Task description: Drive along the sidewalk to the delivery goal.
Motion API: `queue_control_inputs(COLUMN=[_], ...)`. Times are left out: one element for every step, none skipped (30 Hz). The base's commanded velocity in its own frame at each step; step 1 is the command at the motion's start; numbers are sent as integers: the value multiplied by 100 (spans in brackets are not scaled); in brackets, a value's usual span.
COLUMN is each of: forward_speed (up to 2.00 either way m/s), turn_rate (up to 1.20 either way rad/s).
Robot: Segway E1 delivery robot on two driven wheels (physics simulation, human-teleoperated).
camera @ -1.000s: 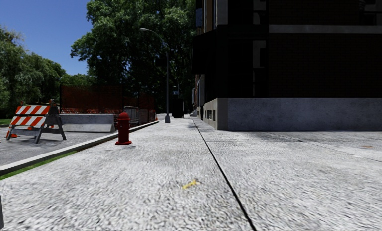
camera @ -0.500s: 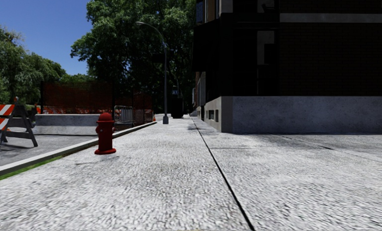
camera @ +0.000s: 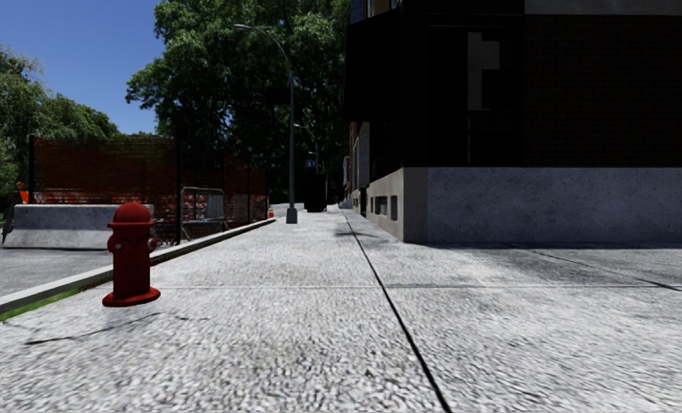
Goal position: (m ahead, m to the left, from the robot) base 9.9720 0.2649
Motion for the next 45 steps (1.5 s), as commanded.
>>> queue_control_inputs(forward_speed=[200,200,200,200,200,200,200,200,200,200,200,200,200,200,200,200,200,200,200,200,200,200,200,200,200,200,200,200,200,200,200,200,200,200,200,200,200,200,200,200,200,200,200,200,200], turn_rate=[0,0,0,0,0,0,0,0,0,0,4,4,31,38,33,33,12,0,0,0,0,0,0,0,0,0,0,0,0,0,0,0,0,0,0,0,0,0,0,0,0,0,0,0,0])
